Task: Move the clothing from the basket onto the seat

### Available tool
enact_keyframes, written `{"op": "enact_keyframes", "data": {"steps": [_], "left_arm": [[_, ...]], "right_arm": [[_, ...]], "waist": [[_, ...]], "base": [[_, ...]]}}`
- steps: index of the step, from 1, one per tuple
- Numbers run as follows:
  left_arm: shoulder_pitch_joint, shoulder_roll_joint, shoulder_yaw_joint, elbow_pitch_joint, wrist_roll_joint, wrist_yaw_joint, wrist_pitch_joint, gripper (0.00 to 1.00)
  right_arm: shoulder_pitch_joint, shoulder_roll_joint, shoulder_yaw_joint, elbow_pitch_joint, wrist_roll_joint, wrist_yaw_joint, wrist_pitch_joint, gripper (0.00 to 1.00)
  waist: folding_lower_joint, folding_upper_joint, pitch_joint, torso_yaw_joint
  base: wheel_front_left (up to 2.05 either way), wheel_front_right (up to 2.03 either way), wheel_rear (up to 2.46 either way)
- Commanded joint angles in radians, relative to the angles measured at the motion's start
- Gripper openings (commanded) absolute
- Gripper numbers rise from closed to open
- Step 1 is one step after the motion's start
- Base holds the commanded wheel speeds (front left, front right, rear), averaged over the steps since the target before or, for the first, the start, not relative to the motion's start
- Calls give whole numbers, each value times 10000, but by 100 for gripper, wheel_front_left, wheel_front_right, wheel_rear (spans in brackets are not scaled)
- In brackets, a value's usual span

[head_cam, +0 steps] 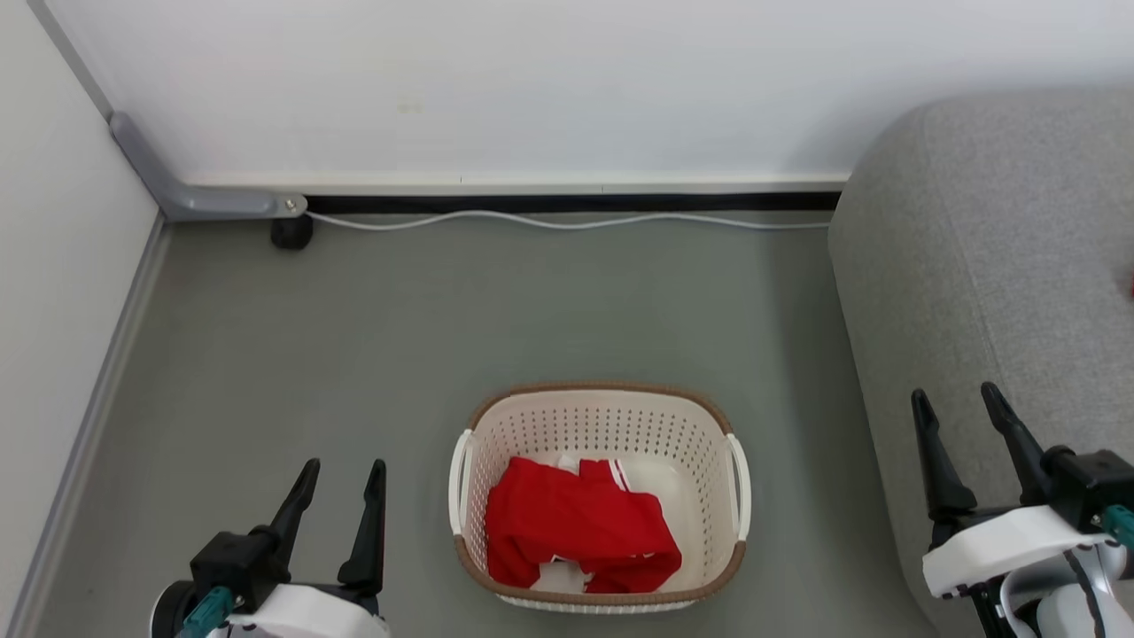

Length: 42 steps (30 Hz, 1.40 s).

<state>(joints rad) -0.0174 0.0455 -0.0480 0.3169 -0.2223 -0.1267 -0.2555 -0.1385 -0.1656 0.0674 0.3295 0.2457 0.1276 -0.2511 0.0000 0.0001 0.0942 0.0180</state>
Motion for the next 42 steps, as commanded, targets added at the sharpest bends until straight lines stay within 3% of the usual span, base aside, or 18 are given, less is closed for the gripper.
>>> {"op": "enact_keyframes", "data": {"steps": [1,16,27,37,42], "left_arm": [[-562,64,226,-202,-55,-39,-63,100],[-2433,49,-1142,548,-577,-40,-63,100],[-4847,48,-2552,2157,-727,-40,-63,100],[-7254,48,-3596,5473,-1102,-40,-55,100],[-8306,47,-4277,7093,-1348,-40,432,100]], "right_arm": [[-424,-123,123,-309,-110,31,-107,100],[-1976,256,-241,-746,-1201,31,-107,100],[-3104,508,25,-1295,-1537,31,-107,100],[-3829,741,631,-1741,-1445,31,-107,100],[-4160,862,1044,-1921,-1352,31,-107,100]], "waist": [[0,-1,298,-8],[0,-1,2981,-163],[0,-1,4952,-611],[0,-1,6222,-1298],[0,-1,6671,-1598]], "base": [[0,0,0],[0,0,0],[0,0,0],[0,0,0],[0,0,0]]}}
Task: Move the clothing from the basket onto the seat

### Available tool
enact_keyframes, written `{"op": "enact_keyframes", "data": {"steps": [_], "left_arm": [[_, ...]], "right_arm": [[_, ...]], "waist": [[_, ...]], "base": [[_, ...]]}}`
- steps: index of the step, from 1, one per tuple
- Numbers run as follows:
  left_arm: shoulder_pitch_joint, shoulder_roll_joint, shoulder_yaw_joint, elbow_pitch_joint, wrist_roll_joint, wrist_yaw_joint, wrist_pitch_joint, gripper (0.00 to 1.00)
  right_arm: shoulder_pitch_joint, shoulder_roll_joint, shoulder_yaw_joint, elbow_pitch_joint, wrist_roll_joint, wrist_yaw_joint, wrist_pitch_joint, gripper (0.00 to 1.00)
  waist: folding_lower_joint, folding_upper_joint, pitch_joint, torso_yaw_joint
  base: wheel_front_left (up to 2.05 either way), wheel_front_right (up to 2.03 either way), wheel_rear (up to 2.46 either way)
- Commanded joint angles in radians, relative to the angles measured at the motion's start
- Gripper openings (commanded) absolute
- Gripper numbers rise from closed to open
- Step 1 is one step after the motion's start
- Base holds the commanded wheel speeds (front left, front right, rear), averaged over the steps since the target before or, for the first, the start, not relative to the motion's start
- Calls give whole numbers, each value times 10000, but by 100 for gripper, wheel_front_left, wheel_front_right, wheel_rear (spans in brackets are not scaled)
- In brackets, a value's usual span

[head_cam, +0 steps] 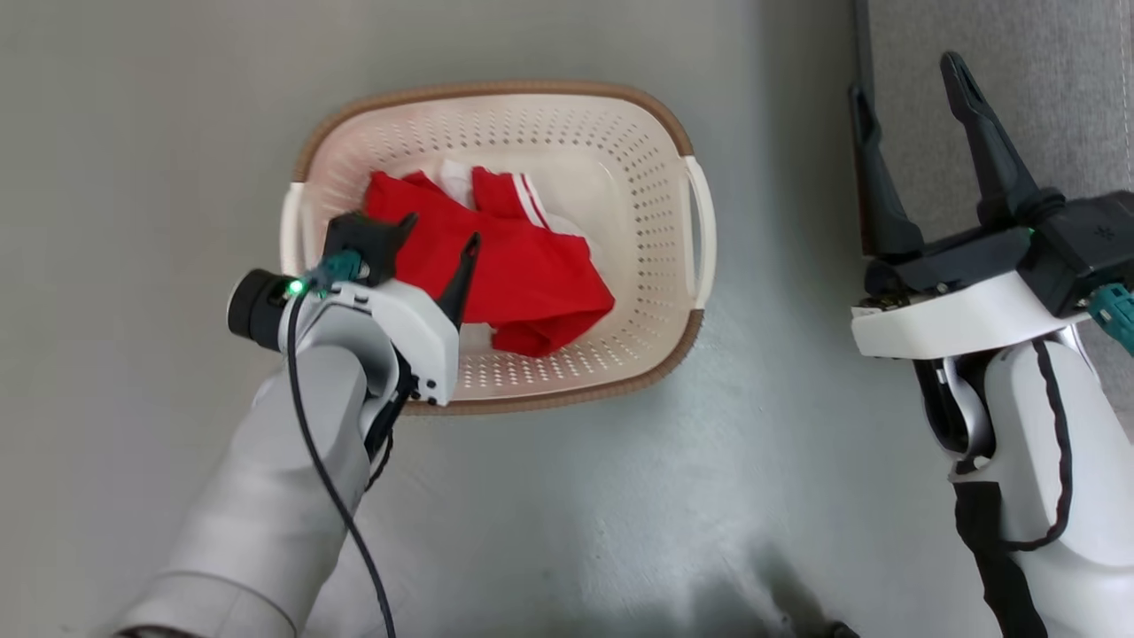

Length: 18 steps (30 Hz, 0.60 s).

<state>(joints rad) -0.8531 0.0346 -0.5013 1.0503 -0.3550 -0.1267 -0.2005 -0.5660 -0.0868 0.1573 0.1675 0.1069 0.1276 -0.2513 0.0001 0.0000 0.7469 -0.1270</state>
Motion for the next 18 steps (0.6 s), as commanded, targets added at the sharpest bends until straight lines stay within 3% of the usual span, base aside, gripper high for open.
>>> {"op": "enact_keyframes", "data": {"steps": [1,18], "left_arm": [[-128,157,111,-27,-77,-40,26,100],[-2003,173,-2146,1516,-974,-40,2858,100]], "right_arm": [[67,97,213,-329,52,31,-105,100],[-337,356,1106,-628,482,31,-105,100]], "waist": [[-1,0,219,-198],[-1,0,1361,-1174]], "base": [[0,0,0],[0,0,0]]}}
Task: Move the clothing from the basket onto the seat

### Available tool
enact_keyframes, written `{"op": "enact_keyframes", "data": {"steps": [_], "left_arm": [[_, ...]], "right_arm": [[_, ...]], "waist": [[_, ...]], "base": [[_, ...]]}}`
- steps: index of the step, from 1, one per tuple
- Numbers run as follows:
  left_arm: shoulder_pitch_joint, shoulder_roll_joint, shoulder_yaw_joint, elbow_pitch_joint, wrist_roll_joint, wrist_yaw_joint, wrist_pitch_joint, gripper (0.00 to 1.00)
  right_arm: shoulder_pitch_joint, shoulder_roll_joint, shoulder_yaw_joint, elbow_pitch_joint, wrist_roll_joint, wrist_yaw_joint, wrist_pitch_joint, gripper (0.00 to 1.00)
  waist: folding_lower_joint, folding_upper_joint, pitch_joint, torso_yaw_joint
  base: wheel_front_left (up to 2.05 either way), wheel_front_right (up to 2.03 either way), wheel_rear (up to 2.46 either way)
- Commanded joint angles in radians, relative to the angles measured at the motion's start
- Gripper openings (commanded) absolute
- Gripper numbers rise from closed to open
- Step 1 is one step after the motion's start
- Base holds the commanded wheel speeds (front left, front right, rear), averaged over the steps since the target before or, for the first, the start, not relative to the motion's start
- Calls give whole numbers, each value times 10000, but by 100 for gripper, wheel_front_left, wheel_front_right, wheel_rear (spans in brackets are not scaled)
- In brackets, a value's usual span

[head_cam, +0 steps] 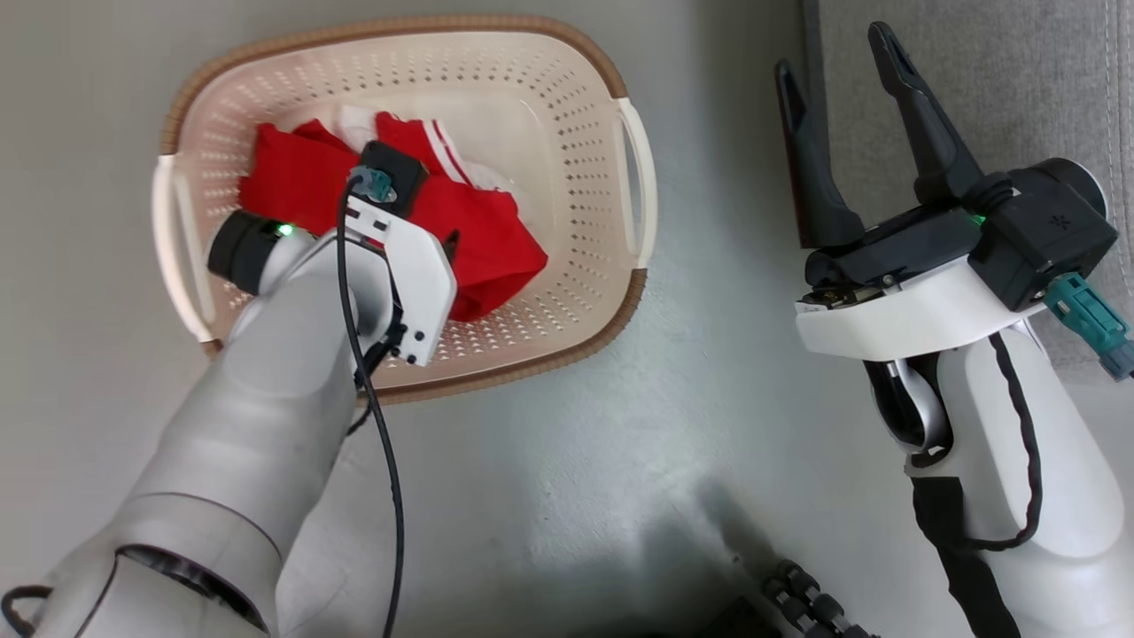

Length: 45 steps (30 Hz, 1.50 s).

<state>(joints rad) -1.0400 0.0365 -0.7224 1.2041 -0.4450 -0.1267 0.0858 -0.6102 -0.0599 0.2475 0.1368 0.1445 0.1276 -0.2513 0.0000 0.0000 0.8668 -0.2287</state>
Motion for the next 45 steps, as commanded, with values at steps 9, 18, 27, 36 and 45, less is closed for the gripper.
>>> {"op": "enact_keyframes", "data": {"steps": [9,18,27,36,45], "left_arm": [[-543,628,-232,600,-41,-37,322,100],[-710,827,-334,753,-71,24,210,41],[-426,571,-456,762,-197,-6,-725,0],[546,432,-613,680,-569,-35,-1754,0],[1625,273,-910,63,-1348,-38,-2718,0]], "right_arm": [[-32,95,426,-764,696,31,-105,100],[-59,96,431,-986,864,31,-105,100],[27,96,200,-625,807,31,-105,100],[548,96,-42,-69,592,31,-105,100],[1146,71,-337,719,125,31,-105,100]], "waist": [[0,0,719,-684],[0,0,979,-943],[0,0,239,-663],[0,0,-1328,-443],[0,0,-3093,-43]], "base": [[0,0,0],[0,0,0],[0,0,0],[0,0,0],[0,0,0]]}}
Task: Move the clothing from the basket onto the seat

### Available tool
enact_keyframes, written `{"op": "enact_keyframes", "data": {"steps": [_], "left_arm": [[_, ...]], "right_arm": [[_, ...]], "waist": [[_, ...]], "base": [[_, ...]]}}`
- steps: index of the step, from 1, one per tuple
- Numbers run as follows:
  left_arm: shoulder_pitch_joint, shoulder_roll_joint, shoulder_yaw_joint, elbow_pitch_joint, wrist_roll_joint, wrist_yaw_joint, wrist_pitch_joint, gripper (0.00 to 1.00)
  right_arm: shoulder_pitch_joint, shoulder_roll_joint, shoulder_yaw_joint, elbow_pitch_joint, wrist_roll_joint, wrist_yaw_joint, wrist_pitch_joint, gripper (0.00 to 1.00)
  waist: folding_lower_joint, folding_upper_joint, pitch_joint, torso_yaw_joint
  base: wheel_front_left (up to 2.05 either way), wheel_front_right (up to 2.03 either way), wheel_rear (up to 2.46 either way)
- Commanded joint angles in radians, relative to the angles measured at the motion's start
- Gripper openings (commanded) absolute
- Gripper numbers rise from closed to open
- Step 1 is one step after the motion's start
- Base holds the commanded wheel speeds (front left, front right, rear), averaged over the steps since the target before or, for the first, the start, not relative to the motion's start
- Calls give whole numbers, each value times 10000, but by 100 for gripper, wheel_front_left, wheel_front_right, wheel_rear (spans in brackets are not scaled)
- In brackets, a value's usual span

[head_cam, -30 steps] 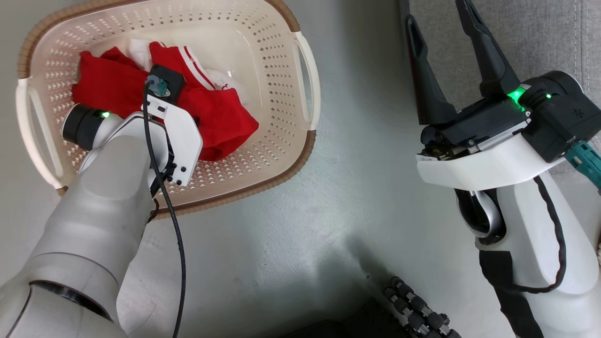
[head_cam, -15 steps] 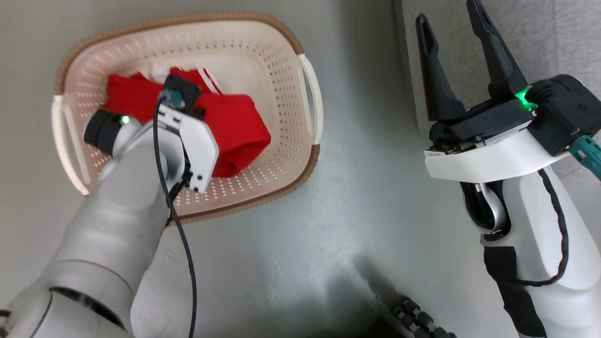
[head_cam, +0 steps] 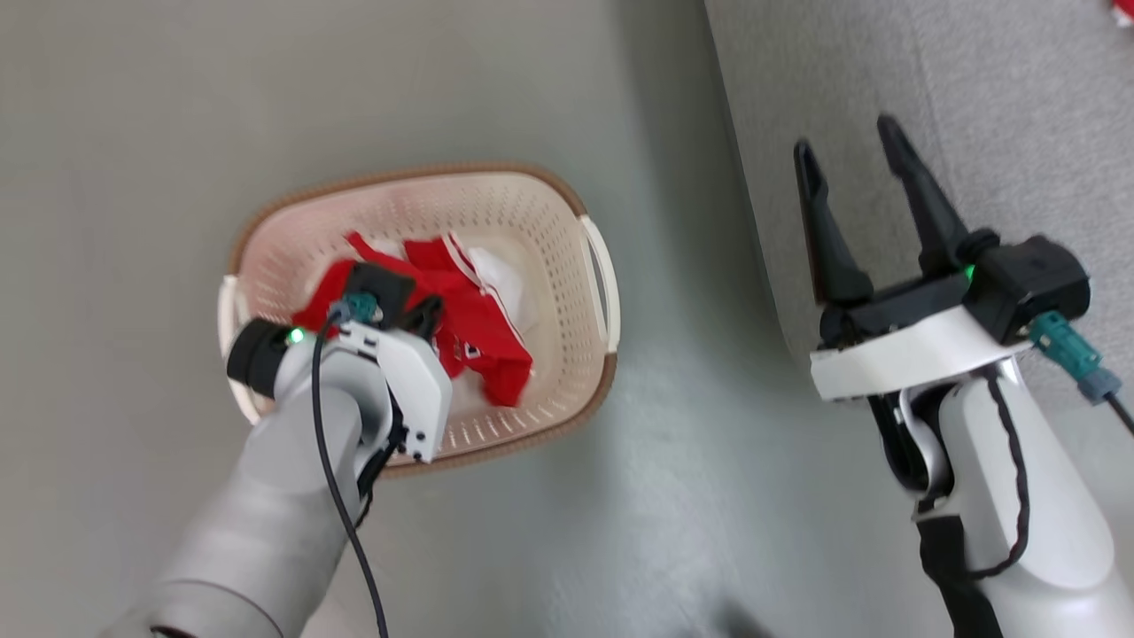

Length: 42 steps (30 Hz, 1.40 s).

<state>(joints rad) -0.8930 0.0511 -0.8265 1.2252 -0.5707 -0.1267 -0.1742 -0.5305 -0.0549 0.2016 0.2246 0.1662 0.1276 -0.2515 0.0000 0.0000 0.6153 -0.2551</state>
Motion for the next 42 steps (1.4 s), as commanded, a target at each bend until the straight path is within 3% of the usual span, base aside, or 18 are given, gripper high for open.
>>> {"op": "enact_keyframes", "data": {"steps": [1,19,32,42], "left_arm": [[273,115,97,-224,-187,-39,-201,0],[1543,212,-149,-1848,-1354,-40,-868,0],[2055,633,687,-4026,-672,-40,-874,0],[898,914,330,-5087,-494,-40,-788,0]], "right_arm": [[431,-5,111,-79,-108,31,-103,100],[1885,-658,-368,855,-209,31,-103,100],[3085,-464,-713,1233,-196,31,-103,100],[3487,-333,-734,1373,-174,31,-103,100]], "waist": [[0,0,-772,277],[0,0,-3704,1430],[0,0,-5203,2023],[0,0,-5686,2193]], "base": [[0,0,0],[0,0,0],[0,0,0],[0,0,0]]}}
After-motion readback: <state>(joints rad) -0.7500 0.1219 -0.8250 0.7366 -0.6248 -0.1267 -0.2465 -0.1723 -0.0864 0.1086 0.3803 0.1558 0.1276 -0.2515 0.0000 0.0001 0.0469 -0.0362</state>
